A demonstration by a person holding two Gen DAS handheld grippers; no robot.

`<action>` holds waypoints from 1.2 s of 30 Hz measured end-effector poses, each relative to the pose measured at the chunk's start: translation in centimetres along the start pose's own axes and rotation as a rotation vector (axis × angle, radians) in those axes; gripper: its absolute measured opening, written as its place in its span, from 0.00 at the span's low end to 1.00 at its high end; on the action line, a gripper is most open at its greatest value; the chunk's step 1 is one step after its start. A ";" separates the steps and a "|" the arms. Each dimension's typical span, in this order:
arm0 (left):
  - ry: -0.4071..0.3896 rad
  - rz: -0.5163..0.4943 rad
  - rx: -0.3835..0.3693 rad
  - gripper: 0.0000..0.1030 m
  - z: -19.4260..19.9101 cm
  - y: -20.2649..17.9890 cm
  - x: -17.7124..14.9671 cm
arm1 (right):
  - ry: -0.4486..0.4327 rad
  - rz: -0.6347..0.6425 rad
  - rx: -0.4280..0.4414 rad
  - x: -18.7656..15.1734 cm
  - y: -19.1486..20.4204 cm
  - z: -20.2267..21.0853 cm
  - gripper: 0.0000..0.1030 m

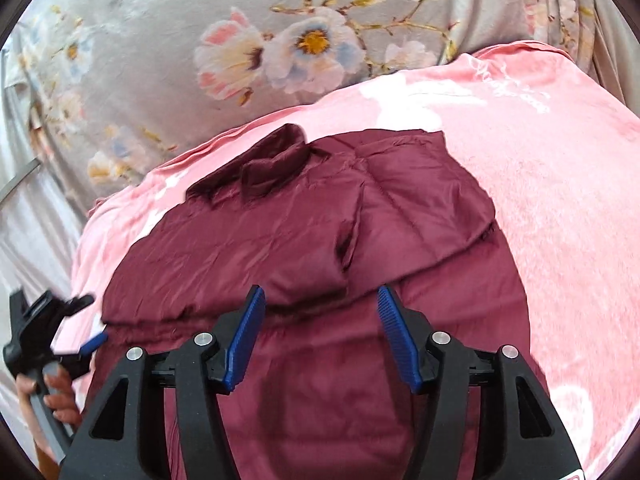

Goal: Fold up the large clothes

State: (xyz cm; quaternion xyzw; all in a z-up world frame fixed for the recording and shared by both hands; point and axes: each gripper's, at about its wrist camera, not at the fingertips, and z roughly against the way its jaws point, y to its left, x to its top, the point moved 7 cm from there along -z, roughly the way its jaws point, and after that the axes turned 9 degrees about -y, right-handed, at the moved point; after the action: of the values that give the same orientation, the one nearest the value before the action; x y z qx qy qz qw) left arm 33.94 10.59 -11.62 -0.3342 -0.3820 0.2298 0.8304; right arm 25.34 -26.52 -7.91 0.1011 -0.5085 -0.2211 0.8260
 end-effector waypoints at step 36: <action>-0.163 -0.136 0.300 0.00 -2.4 5.9 3.7 | 0.135 0.108 -0.046 -1.5 0.9 -5.4 0.02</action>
State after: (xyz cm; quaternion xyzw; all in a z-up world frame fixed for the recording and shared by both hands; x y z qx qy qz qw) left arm 37.29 15.99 -15.25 -0.1601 -0.4311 0.2539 0.8509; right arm 29.82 -25.28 -11.27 0.0691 -0.4510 -0.1807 0.8713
